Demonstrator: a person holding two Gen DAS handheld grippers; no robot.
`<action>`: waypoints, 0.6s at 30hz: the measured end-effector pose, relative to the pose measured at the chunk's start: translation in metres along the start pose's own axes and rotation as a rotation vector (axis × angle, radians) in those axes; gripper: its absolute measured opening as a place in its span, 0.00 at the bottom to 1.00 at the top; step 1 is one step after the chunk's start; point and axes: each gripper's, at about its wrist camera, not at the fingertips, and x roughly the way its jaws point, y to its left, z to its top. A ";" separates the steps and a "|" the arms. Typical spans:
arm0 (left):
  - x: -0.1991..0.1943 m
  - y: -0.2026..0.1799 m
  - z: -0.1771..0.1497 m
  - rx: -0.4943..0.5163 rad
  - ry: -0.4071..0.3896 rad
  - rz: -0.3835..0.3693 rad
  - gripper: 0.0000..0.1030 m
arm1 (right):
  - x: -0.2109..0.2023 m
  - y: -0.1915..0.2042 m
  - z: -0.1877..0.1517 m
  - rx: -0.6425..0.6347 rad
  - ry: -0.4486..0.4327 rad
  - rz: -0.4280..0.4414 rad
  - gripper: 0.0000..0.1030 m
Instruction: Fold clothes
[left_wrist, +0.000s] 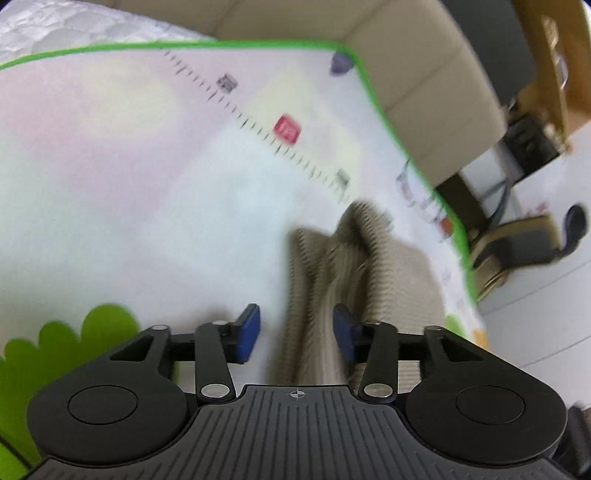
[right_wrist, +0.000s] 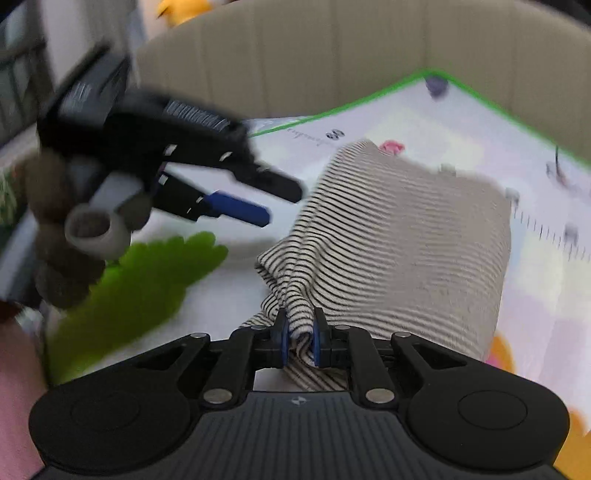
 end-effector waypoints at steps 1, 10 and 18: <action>0.002 -0.003 -0.001 0.014 0.003 0.001 0.52 | -0.002 0.007 0.002 -0.034 -0.009 -0.032 0.17; 0.000 0.015 0.006 -0.047 -0.038 0.126 0.47 | 0.020 0.048 0.016 -0.162 -0.141 -0.298 0.57; -0.007 0.015 0.007 -0.016 -0.044 0.148 0.49 | 0.051 0.050 0.012 -0.260 -0.116 -0.399 0.53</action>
